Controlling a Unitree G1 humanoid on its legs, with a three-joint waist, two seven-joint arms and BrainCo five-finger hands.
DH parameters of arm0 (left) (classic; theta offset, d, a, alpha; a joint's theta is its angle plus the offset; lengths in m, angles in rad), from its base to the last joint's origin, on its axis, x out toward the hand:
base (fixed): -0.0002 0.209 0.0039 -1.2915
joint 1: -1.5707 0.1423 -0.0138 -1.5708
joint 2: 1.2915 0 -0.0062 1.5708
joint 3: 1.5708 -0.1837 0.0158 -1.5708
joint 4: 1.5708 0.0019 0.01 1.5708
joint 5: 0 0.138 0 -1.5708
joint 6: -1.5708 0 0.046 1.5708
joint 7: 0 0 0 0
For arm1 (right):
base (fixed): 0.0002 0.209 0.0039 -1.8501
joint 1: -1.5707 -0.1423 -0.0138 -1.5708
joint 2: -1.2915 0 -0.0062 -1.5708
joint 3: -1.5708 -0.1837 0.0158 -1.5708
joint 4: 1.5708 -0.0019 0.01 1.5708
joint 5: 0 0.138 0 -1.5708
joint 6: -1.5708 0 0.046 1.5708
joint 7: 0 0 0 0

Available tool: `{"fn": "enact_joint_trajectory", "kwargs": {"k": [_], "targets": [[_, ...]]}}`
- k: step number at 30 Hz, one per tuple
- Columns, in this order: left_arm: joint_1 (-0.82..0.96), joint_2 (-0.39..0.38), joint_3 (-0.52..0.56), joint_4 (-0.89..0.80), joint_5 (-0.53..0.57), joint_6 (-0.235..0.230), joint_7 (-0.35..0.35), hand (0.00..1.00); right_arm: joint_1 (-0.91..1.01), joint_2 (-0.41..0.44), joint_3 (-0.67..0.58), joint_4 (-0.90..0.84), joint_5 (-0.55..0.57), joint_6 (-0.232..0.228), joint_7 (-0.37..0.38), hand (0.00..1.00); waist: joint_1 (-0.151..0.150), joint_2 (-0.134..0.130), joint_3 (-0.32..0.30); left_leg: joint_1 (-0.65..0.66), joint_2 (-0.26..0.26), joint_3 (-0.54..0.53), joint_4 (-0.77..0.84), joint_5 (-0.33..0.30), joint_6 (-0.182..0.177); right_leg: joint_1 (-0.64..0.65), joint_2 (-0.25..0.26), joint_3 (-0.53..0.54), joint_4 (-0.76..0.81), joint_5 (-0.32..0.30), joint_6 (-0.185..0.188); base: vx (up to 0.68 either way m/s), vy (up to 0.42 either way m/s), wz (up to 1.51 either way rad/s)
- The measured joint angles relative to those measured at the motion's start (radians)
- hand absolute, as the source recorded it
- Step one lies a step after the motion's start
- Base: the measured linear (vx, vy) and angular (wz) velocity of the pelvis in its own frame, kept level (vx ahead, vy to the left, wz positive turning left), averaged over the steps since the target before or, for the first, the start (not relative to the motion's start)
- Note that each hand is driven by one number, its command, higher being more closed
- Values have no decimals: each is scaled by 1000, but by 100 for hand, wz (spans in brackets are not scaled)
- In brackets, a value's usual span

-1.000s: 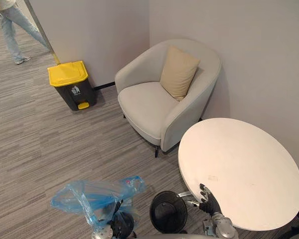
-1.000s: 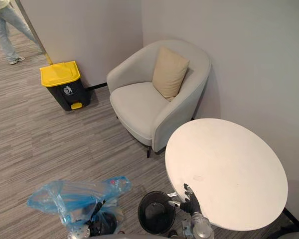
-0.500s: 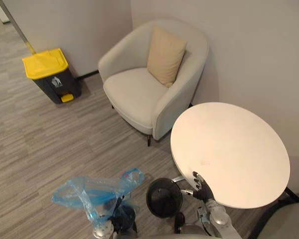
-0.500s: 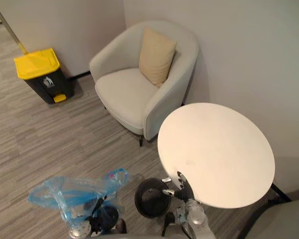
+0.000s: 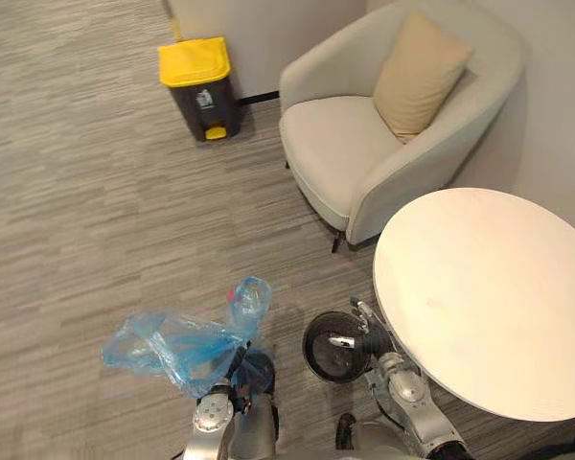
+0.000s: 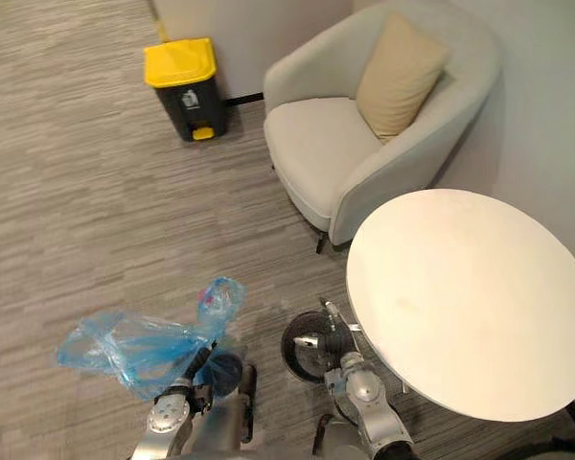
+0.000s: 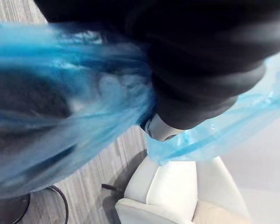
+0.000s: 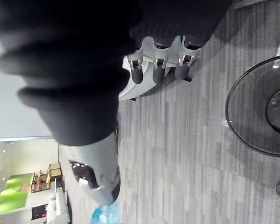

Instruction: Gather rubbish on tea table into small bin, then transfer packed bag to large trash can.

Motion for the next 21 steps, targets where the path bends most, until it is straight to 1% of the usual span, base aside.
{"fn": "enact_joint_trajectory", "kwargs": {"k": [1,2,3,4,5,6,7,8,9,10,12,13,16,18,21], "targets": [[1,1,0,-6,0,1,0,100,11,0,-3,-15,0,1,0,0,0,-4,-1,1,2,16,34,-23,1,-4,-11,-7,0,6,1,-161,2,59],[2,1,-2,-12,0,1,0,100,33,1,-6,-56,0,1,0,0,-11,-1,-4,17,22,54,122,-96,-1,-6,-35,-32,-2,16,10,-123,28,50],[3,1,-2,-12,0,2,-1,100,35,3,-6,-63,-1,1,0,0,-20,1,-5,29,32,67,145,-122,-2,-4,-43,-41,-2,18,14,-129,96,64],[5,1,-6,-11,0,5,-4,100,38,10,-7,-67,-1,1,1,0,-32,11,-10,65,63,104,173,-174,-3,0,-55,-63,-3,25,25,-84,184,51],[4,2,-14,-9,1,6,-9,100,40,13,-8,-66,-1,1,1,0,-40,19,-15,92,84,131,178,-206,-9,4,-59,-76,-3,29,35,-92,227,57],[4,3,-21,-8,2,7,-18,100,40,15,-11,-65,-2,1,1,0,-51,28,-18,110,98,163,164,-230,-34,10,-62,-91,-3,32,46,-84,230,53],[-4,15,-36,15,2,12,-22,100,39,23,-28,-40,-3,1,1,0,-56,19,-24,123,79,179,125,-227,-40,22,-64,-99,-23,43,70,-51,139,39],[-11,23,-42,32,3,15,-22,100,41,32,-28,-24,-3,2,1,0,-53,14,-28,148,55,178,78,-214,-41,44,-71,-102,-62,61,82,-41,170,37],[-12,32,-53,57,8,22,-24,100,49,42,-28,-8,-3,1,2,0,-61,15,-30,197,13,170,-14,-167,-30,85,-79,-105,-127,89,89,-29,165,47],[-11,44,-68,68,11,22,-28,100,61,43,-30,-3,-3,1,0,0,-78,3,-47,235,-24,147,-114,-117,-20,121,-79,-104,-193,119,83,-32,156,64],[-18,49,-72,73,21,22,-40,100,57,48,-57,24,-8,-2,-6,0,-91,17,-60,250,-49,141,-197,-84,-9,137,-79,-121,-241,152,96,-50,124,54],[-17,59,-75,83,21,22,-41,100,48,54,-71,58,-9,0,-13,0,-90,22,-63,256,-59,139,-226,-54,-3,141,-78,-124,-263,170,90,-63,103,21],[-12,70,-75,121,29,24,-41,100,44,55,-88,94,-9,0,-14,0,-88,30,-67,305,-67,136,-298,-17,-2,172,-69,-127,-287,188,97,-56,39,1],[-9,77,-74,130,31,24,-41,100,42,54,-89,123,-9,1,-14,0,-88,29,-74,331,-66,135,-335,-6,-4,177,-57,-126,-296,190,93,-88,15,-5],[-9,79,-68,136,32,22,-40,100,42,53,-89,125,-10,1,-14,0,-90,28,-76,332,-60,130,-342,-4,-6,183,-49,-126,-313,201,86,-79,-5,-4]]}}
